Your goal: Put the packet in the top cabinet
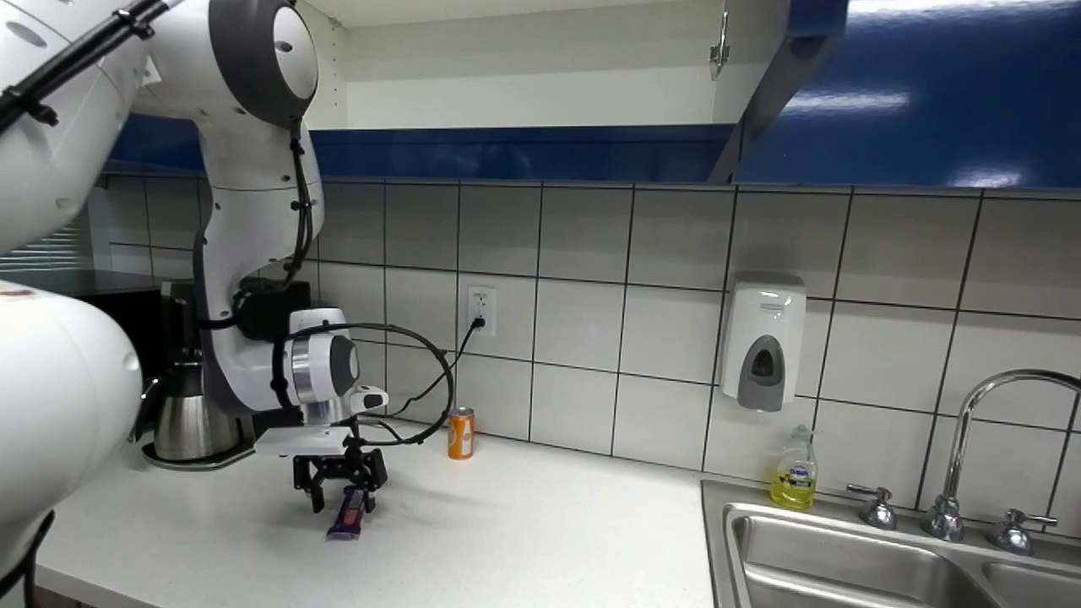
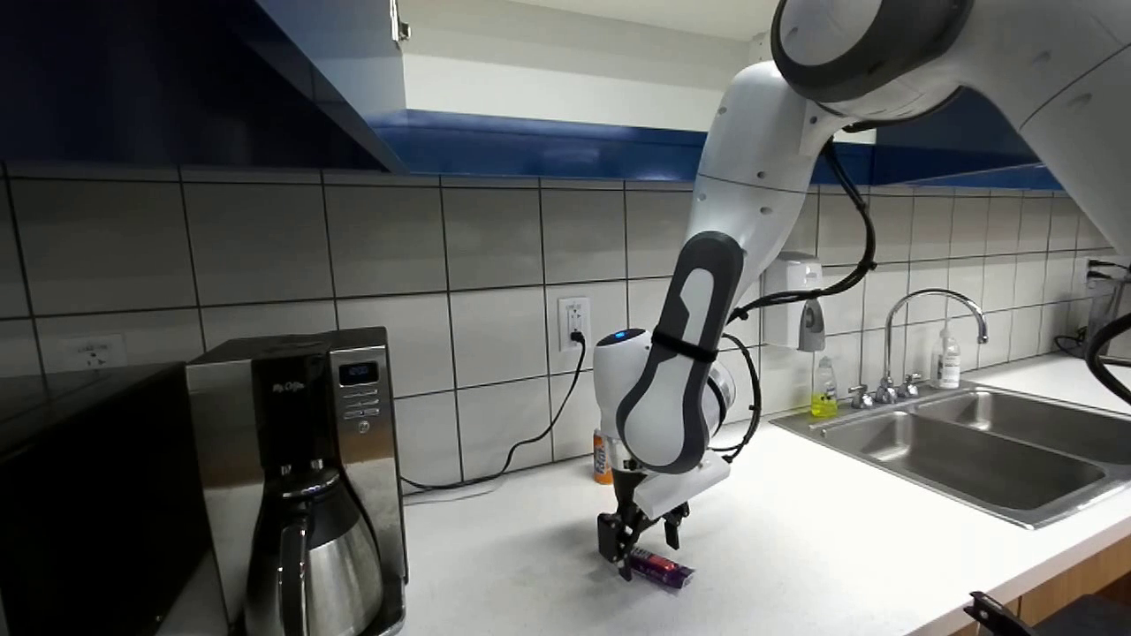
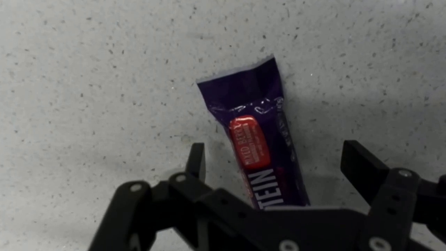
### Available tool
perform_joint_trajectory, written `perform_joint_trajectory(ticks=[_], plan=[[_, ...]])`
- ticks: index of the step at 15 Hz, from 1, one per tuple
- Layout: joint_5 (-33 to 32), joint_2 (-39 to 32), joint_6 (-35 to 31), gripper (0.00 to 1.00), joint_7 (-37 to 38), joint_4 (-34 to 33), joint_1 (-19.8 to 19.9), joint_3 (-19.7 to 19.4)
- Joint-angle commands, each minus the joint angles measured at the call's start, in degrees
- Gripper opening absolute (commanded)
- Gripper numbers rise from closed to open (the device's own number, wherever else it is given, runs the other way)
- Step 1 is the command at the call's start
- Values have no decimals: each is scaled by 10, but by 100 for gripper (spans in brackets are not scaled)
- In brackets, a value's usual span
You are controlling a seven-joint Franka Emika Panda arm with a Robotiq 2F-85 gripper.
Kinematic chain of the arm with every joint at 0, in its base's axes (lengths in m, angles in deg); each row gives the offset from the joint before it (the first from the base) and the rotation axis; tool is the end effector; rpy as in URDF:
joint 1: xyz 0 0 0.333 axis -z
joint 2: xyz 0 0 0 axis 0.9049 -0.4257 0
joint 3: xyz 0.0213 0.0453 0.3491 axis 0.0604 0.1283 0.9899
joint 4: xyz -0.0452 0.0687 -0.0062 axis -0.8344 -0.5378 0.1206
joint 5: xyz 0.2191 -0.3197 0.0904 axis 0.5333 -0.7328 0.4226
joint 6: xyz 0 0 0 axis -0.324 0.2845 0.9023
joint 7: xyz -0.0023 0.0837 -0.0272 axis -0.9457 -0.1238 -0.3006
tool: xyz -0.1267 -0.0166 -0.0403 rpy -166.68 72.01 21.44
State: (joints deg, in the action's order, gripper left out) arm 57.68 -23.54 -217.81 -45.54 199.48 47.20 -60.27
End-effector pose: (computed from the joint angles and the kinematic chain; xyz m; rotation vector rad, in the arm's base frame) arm 0.5135 0.1551 0.1077 2.9943 0.3378 0.0190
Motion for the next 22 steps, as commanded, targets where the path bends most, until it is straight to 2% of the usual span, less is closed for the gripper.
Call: perform_joint_trajectory(ticks=[1,13,14,15,17,22], plan=[[20,-20,-7,100,-14,-21,-16,-15],[58,-38,-15,100,-27,-41,-13,-12],[60,-37,-14,97,-29,-41,-12,-10],[61,-37,-15,74,-31,-41,-11,-10],[62,-36,-16,69,-37,-41,-9,-8],[70,-33,-22,30,-51,-43,-5,-2]])
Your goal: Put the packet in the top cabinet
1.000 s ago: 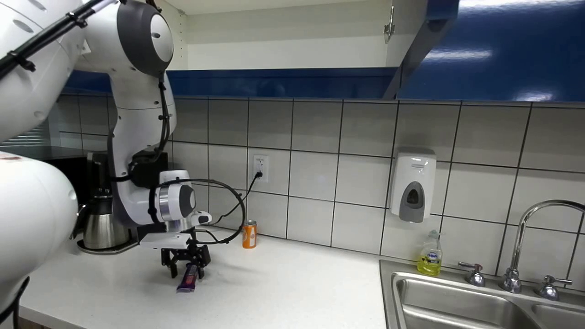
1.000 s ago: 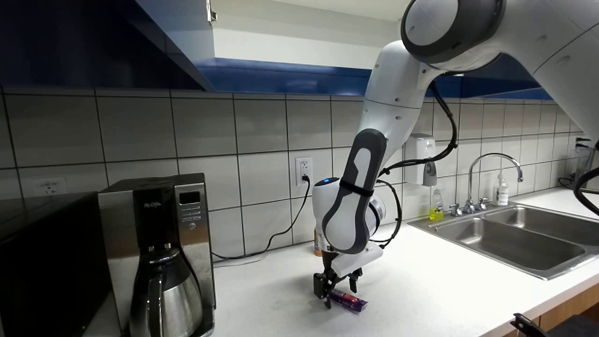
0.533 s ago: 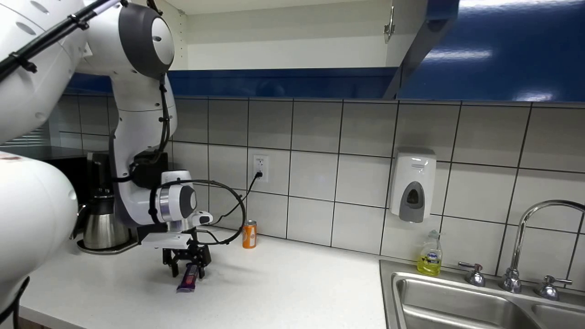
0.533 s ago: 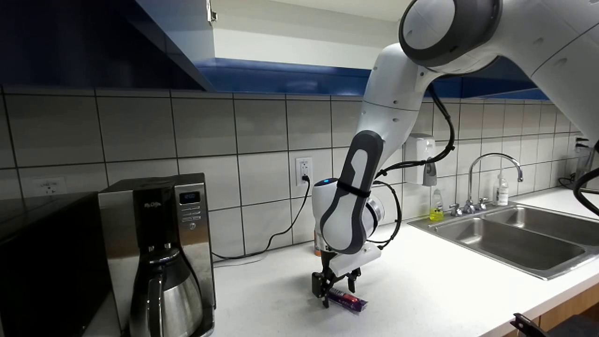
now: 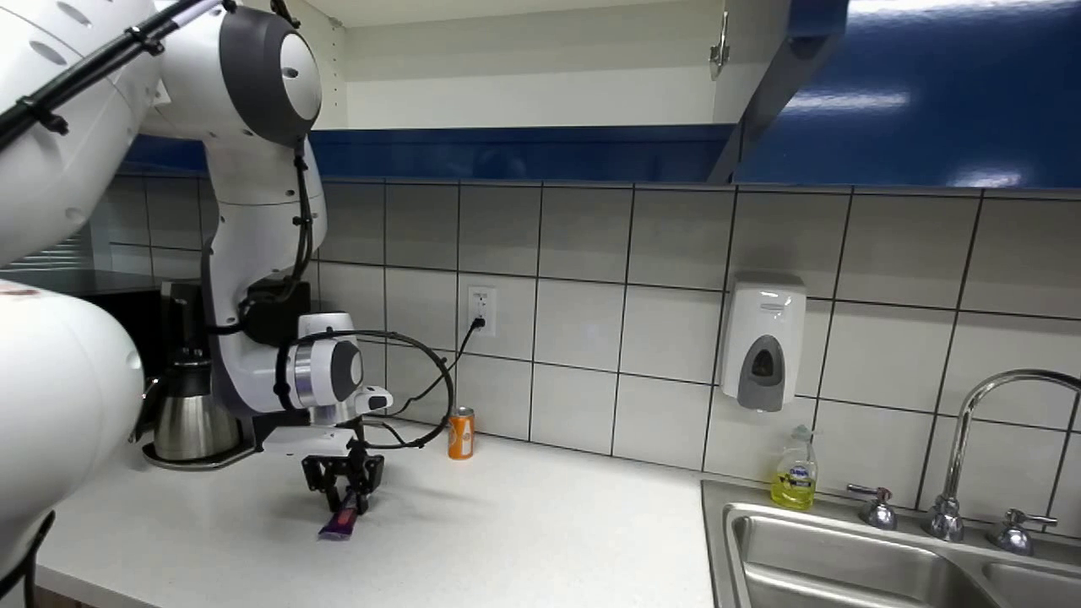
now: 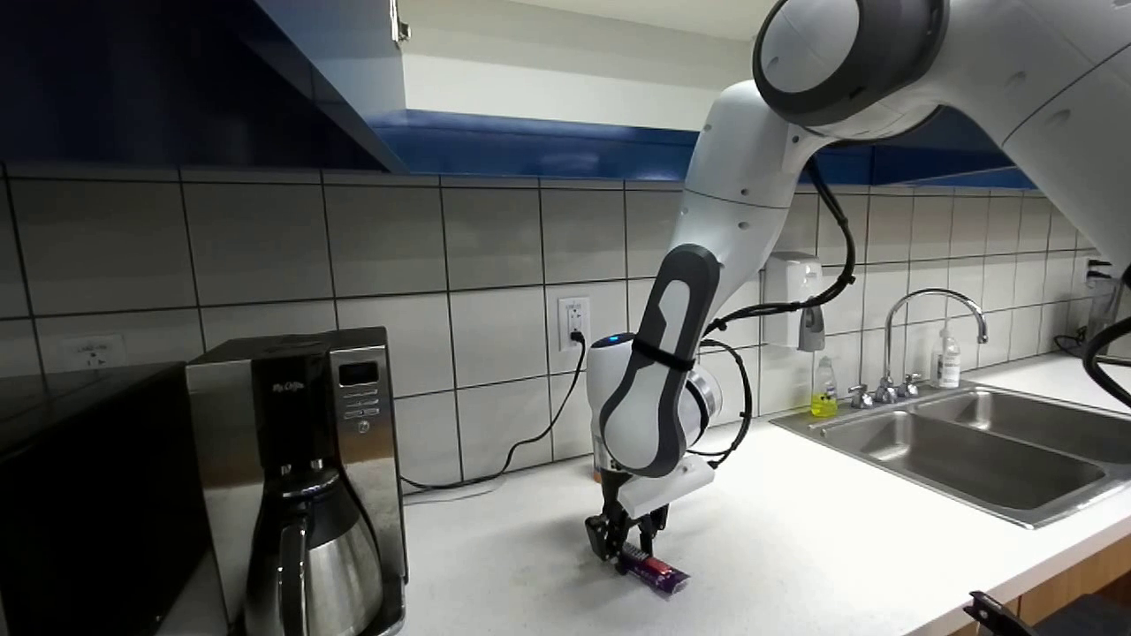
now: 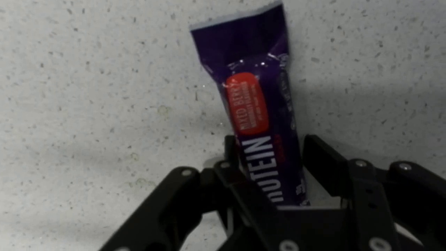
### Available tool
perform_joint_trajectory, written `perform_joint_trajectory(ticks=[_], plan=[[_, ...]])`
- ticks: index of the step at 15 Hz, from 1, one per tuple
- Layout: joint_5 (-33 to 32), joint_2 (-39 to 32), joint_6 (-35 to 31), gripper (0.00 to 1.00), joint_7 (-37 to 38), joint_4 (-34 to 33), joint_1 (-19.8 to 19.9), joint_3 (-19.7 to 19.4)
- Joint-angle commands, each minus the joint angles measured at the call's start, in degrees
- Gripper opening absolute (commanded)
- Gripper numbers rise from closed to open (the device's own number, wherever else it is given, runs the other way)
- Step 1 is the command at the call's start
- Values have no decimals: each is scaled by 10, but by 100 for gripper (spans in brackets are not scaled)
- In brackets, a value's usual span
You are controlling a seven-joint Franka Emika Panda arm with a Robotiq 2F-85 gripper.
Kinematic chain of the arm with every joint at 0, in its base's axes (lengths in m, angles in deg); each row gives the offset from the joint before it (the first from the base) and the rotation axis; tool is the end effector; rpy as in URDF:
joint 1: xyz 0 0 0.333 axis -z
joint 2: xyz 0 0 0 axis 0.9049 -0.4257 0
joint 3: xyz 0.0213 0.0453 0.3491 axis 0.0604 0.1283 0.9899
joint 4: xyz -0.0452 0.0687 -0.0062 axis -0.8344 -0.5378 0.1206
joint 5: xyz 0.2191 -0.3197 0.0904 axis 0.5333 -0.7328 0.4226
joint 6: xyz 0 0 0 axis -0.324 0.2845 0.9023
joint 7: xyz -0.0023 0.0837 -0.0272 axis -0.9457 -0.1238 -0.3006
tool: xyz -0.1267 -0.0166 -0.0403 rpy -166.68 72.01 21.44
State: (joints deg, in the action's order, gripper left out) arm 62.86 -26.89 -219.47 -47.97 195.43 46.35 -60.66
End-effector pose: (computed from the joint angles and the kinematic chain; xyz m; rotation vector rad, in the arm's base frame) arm 0.5371 0.1640 0.0988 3.0346 0.2932 0.0641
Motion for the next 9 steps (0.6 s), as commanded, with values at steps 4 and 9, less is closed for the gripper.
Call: perform_joint_trajectory(ticks=[4,9], plan=[[22,4,-5,17,-31,2,3,1],[19,52,17,17,-27,30,-3,-9]])
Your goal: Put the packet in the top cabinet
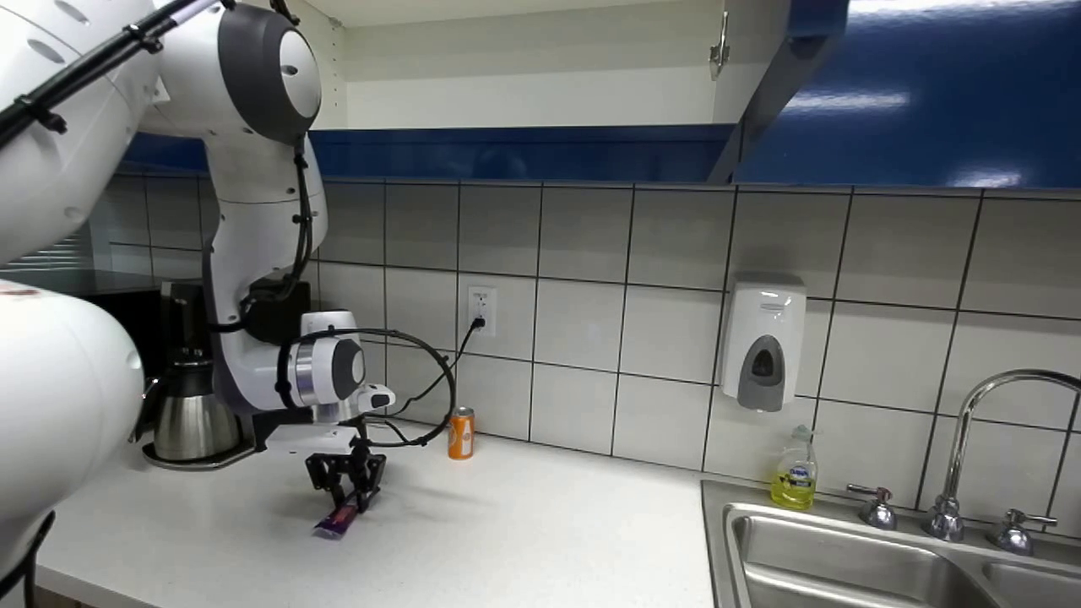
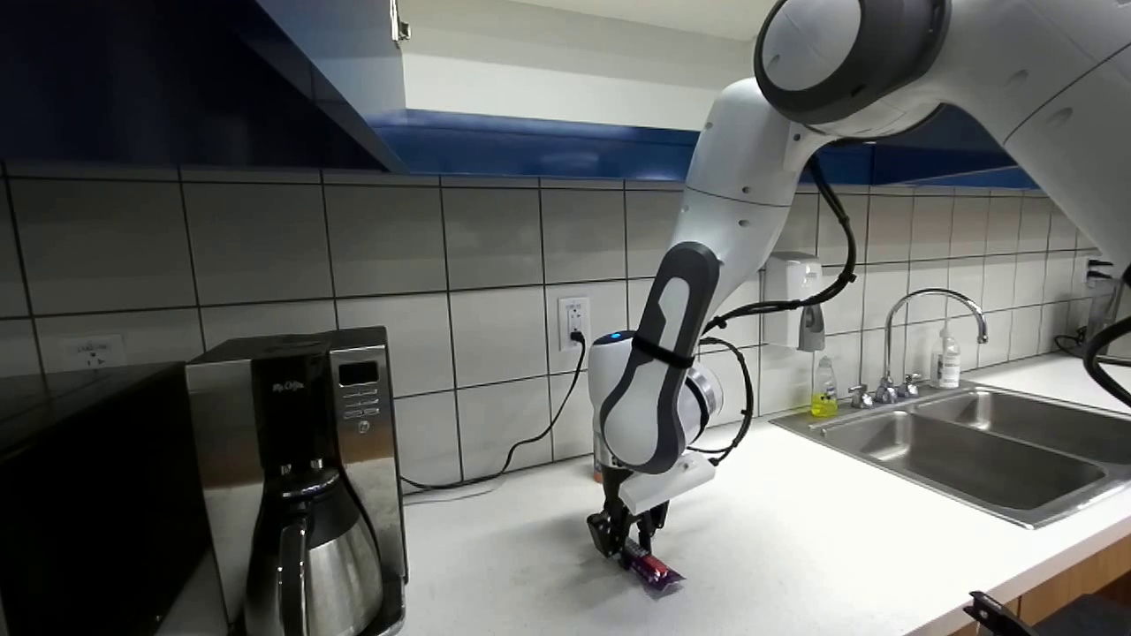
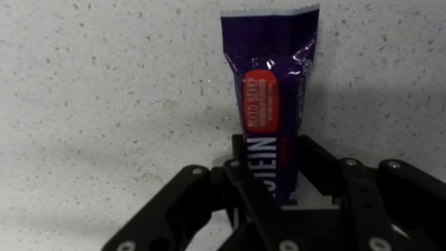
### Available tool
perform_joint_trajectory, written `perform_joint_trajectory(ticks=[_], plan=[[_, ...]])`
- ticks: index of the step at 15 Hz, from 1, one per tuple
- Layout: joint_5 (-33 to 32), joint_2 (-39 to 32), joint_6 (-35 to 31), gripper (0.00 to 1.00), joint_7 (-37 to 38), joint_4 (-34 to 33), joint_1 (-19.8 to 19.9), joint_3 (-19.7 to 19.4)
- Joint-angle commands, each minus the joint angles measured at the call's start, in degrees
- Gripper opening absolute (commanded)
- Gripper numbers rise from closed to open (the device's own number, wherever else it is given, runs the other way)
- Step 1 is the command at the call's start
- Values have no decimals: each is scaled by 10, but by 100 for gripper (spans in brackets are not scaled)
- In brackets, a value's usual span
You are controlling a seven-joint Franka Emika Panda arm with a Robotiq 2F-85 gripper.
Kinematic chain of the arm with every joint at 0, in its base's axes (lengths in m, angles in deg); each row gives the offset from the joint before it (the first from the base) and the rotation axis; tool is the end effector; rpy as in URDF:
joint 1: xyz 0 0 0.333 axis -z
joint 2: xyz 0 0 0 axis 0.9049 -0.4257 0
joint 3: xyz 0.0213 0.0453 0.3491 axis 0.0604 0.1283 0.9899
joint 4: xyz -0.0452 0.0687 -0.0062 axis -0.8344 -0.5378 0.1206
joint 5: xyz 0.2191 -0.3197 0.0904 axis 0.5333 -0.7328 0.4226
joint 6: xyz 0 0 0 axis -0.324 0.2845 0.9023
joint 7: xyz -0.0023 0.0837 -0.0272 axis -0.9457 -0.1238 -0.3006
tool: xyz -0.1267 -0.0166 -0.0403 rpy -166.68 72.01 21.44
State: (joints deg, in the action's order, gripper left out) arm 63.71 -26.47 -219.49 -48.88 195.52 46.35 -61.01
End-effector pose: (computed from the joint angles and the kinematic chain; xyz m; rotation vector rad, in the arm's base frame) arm 0.5394 0.1604 0.1026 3.0370 0.2881 0.0711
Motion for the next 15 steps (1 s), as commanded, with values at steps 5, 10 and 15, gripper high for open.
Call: perform_joint_trajectory(ticks=[5,10,15], plan=[[-5,147,57,17,-10,82,-9,-10],[-37,265,118,17,2,140,-2,5],[-68,407,191,17,8,212,27,42]])
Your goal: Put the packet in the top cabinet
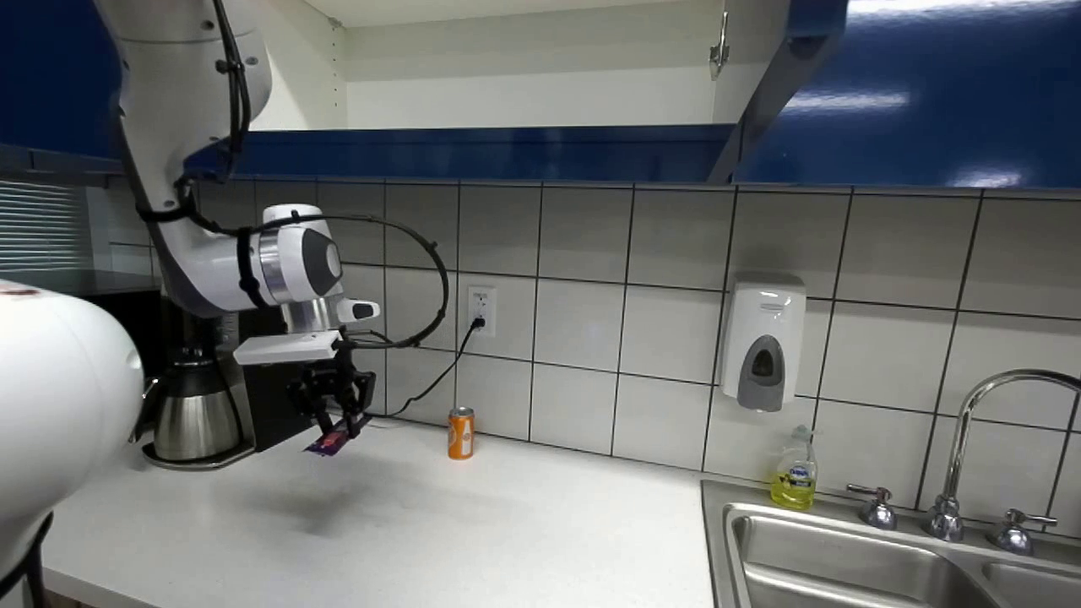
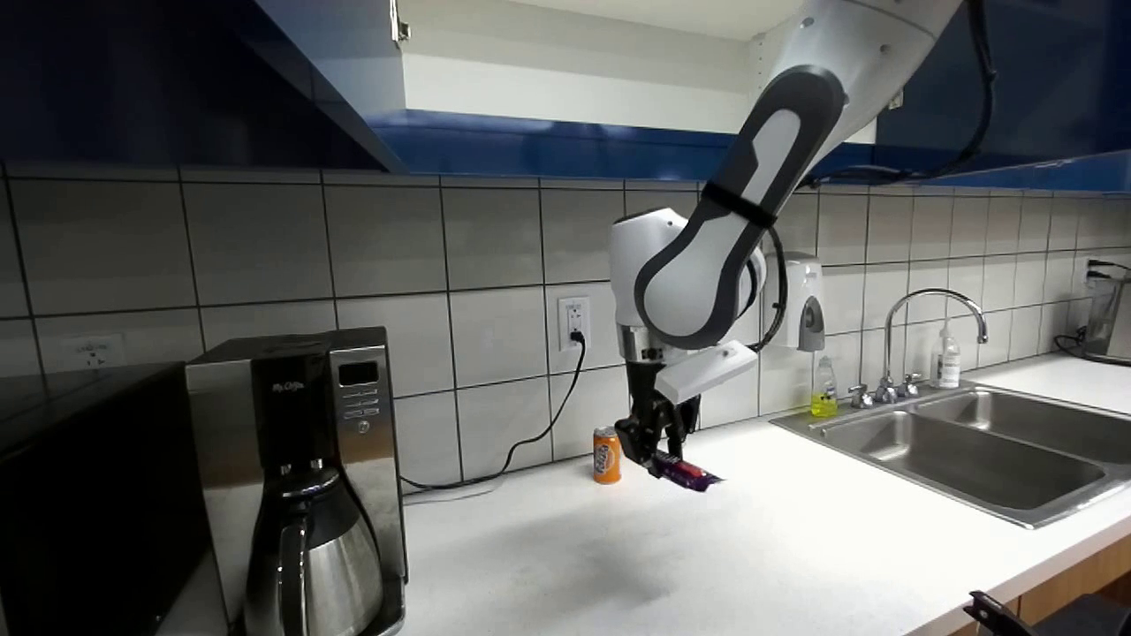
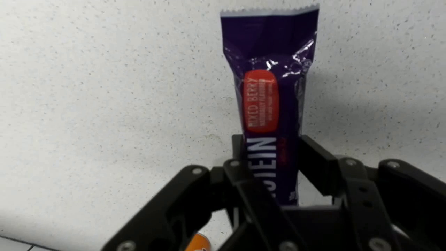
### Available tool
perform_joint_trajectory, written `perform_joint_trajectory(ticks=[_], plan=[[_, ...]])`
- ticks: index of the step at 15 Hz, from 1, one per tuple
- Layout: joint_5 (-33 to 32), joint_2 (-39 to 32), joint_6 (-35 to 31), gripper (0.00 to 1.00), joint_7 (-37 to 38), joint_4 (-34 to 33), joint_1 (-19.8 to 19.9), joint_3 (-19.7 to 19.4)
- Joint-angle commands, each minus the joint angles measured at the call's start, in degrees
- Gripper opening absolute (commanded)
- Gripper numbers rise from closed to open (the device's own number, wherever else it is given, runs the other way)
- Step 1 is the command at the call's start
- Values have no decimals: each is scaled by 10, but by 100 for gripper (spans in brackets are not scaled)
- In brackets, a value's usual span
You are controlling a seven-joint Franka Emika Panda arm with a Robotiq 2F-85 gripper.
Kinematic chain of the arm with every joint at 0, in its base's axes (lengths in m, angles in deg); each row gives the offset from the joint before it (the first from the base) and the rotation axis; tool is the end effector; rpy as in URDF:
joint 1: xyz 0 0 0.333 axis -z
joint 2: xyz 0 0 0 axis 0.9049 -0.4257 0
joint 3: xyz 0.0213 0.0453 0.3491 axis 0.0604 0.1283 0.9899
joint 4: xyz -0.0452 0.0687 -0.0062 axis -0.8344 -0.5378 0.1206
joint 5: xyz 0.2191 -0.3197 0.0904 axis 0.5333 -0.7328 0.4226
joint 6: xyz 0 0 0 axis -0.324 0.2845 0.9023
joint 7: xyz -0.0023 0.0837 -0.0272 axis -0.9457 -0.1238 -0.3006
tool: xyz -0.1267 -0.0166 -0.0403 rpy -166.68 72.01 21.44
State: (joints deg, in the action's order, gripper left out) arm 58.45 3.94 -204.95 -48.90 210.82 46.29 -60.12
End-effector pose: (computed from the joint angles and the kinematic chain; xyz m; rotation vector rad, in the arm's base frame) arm 0.4661 0.1403 0.2711 2.9546 0.3696 0.1219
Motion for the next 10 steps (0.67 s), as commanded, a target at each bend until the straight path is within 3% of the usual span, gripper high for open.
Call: perform_joint_trajectory(ticks=[1,6,10], plan=[[-9,130,58,17,4,72,35,43],[33,276,118,17,-13,137,67,78],[60,397,177,17,-25,148,84,87]])
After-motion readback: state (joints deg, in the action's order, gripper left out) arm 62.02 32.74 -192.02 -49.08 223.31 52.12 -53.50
